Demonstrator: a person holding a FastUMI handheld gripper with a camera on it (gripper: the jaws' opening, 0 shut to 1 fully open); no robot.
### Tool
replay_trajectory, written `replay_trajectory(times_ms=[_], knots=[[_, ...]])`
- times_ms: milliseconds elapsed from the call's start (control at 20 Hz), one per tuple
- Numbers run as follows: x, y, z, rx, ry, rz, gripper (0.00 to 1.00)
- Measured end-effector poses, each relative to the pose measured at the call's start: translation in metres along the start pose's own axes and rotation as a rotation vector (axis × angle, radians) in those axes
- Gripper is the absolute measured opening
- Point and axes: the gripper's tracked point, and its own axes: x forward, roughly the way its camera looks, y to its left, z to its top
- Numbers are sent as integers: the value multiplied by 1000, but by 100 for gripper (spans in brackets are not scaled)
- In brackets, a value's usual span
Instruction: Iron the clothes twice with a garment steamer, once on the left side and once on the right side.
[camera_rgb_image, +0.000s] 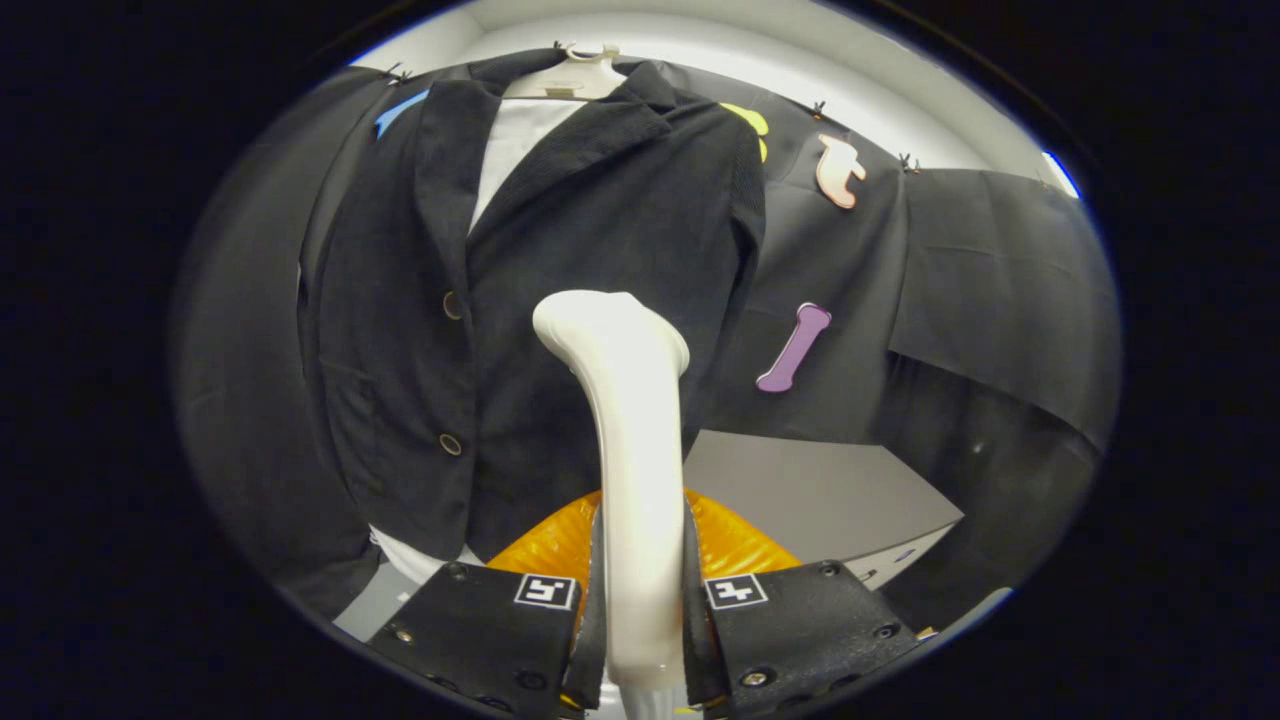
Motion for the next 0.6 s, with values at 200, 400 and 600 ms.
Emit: replay_trajectory(times_ms=[200,400,600], knots=[[3,2,-16,0,20,0,34],[4,7,-29,-11,33,5,34],[8,10,-47,-43,48,-6,34]])
